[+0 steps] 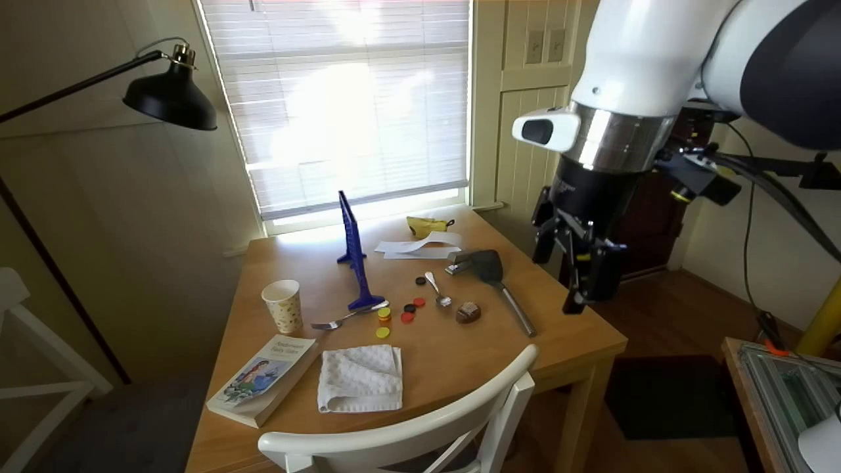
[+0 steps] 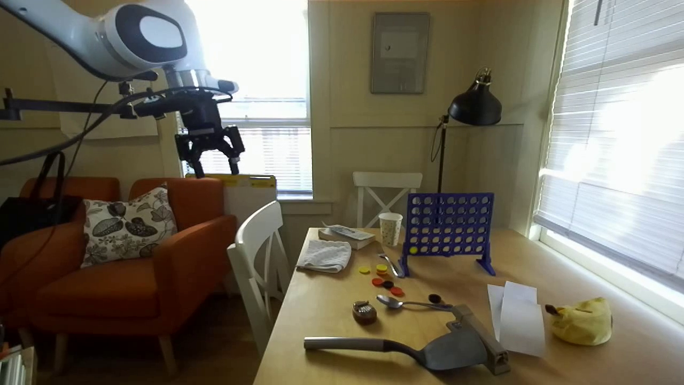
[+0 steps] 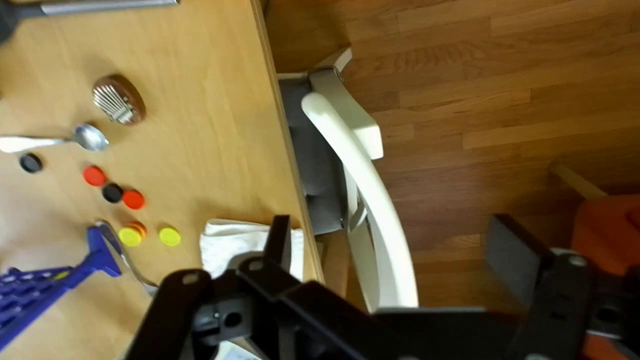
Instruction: Pull out the chair
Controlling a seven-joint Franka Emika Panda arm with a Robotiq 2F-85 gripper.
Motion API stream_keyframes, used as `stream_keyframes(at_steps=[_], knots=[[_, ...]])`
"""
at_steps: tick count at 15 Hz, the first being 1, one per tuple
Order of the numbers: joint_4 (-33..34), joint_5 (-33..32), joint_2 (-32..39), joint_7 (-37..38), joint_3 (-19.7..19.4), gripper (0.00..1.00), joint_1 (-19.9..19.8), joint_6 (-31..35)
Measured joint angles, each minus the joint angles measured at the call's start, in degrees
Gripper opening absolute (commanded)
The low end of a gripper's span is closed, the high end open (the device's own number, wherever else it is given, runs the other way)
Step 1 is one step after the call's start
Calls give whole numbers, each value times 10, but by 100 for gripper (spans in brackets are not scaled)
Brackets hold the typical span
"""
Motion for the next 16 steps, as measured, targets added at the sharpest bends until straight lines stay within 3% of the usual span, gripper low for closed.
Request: stream_keyframes(at_steps=[6,9,16], knots=[[11,-26,134,-88,27,100,25,149],[32,-26,181,-107,27,100,26,153],[41,-27,195,-89,36,100,26,166]])
